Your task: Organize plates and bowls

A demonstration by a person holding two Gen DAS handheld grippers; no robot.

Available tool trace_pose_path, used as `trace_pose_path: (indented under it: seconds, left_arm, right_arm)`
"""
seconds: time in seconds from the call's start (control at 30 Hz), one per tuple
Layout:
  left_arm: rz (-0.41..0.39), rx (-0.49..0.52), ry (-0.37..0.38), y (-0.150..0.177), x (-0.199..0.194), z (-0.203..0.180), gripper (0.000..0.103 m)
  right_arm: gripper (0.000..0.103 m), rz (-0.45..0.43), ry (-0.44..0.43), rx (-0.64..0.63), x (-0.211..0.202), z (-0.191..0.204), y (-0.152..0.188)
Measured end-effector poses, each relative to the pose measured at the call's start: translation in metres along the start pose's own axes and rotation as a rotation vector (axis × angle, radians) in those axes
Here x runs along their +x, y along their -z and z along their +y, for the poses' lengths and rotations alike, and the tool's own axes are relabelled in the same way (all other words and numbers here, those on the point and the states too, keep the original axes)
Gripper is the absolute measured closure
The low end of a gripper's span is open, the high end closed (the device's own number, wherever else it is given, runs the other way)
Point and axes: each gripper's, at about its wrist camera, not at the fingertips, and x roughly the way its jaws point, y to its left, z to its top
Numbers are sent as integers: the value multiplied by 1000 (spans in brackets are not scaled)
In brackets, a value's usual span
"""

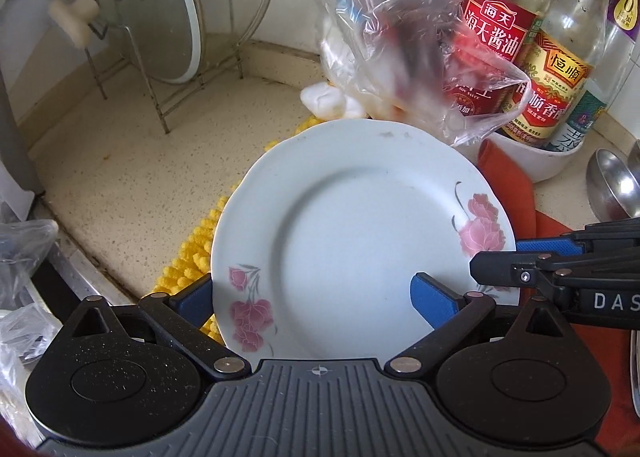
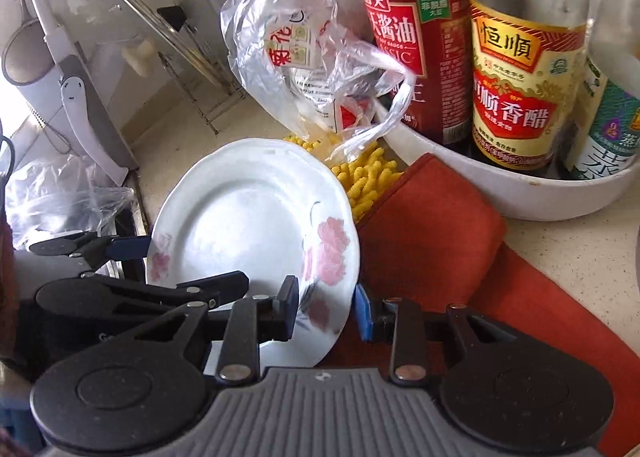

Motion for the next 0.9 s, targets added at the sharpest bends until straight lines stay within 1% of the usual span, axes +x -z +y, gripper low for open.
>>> trace_pose_path:
  seconds: [0.07, 0.13, 0.23, 0.3, 0.43, 0.53, 0.63, 0.67, 0.73, 0.8, 0.87, 0.9]
  left_arm:
    - [9, -23, -4, 0, -1, 6, 2]
    - [11, -49, -10, 1, -5, 14, 2]
    - [-4, -31, -19, 4, -15, 16, 2]
    - [-5, -17, -8, 5, -16, 11, 2]
    - [12, 8, 43, 11, -13, -4, 2]
    - [44, 55, 59, 17, -1, -24, 2]
    - [54, 97, 55, 22, 11, -41, 2]
    - [38, 115, 39, 23, 10, -46, 2]
    - [22, 141, 20, 24, 9, -49, 1]
    - [18, 136, 24, 25, 9, -47, 0]
    - [12, 120, 36, 26, 11, -45, 0]
    - [6, 112, 26, 26, 11, -44, 0]
  right_arm:
    - [70, -1, 1, -2, 2, 3, -1]
    - [70, -7, -18, -7, 1, 10, -1]
    - [70, -2, -49, -18, -4, 16, 3]
    - [70, 3, -47, -13, -10, 16, 7]
    - [70, 26, -19, 9, -21, 7, 17]
    - [70, 48, 16, 39, -26, -5, 29]
    - [71, 66, 53, 63, -21, -19, 40]
    - [71, 61, 63, 72, -19, -24, 43]
    - [71, 48, 46, 85, -18, -28, 47]
    - [70, 21, 46, 79, -19, -29, 50]
    - [69, 13, 39, 68, -17, -31, 51]
    - [69, 11, 34, 85, -14, -32, 52]
